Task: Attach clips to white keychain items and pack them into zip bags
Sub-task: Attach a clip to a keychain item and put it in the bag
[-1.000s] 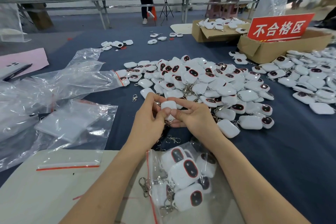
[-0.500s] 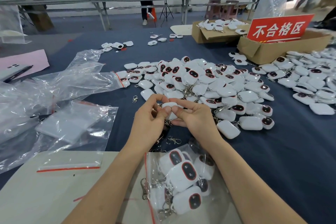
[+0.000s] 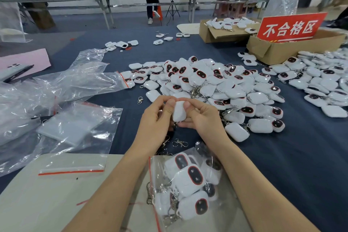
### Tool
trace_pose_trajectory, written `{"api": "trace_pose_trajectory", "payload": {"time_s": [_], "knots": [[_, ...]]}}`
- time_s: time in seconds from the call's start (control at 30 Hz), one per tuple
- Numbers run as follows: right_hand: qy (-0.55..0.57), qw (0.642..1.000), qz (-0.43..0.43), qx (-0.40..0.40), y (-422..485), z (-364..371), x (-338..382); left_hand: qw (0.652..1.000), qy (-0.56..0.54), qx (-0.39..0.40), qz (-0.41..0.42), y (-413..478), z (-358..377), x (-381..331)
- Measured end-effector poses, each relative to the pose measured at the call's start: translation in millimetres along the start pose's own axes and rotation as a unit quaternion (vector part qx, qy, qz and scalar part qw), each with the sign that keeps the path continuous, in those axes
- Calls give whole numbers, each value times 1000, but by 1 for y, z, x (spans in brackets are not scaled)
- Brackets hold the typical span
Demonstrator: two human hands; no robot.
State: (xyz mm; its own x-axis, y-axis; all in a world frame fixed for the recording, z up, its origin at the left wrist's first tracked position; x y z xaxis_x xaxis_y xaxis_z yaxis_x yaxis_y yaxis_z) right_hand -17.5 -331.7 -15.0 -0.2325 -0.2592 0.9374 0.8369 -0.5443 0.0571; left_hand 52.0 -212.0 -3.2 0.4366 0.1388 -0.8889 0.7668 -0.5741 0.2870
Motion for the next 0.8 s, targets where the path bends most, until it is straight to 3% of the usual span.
{"api": "trace_pose_trajectory", "payload": {"time_s": [0.17,0.47,0.67,0.8], "knots": [[29,998,23,41,0,-3,-2,997,-28,71,12,1,5,-2],[21,994,26,103,-2,-2,-1,997,26,77,-2,0,5,4],[-9,998,18,66,-8,-1,7,999,-1,-33,-15,-2,-16,-2],[-94,992,-43,74,-12,-1,31,991,-56,-103,-67,-15,-49,-2]]}}
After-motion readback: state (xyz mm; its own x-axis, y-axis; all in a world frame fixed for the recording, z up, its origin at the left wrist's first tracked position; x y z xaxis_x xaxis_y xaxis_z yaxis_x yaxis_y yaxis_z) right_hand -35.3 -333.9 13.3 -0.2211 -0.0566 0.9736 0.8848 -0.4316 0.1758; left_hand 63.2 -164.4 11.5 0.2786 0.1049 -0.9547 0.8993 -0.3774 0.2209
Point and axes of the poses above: each hand's wrist, its own y-axis towards the middle knuckle, its own z-axis out of the palm, x = y × z, the point moved 5 cm from there along y, towards the middle knuckle, and after that the axes turned 11 degrees about y, right-handed, at the moved point
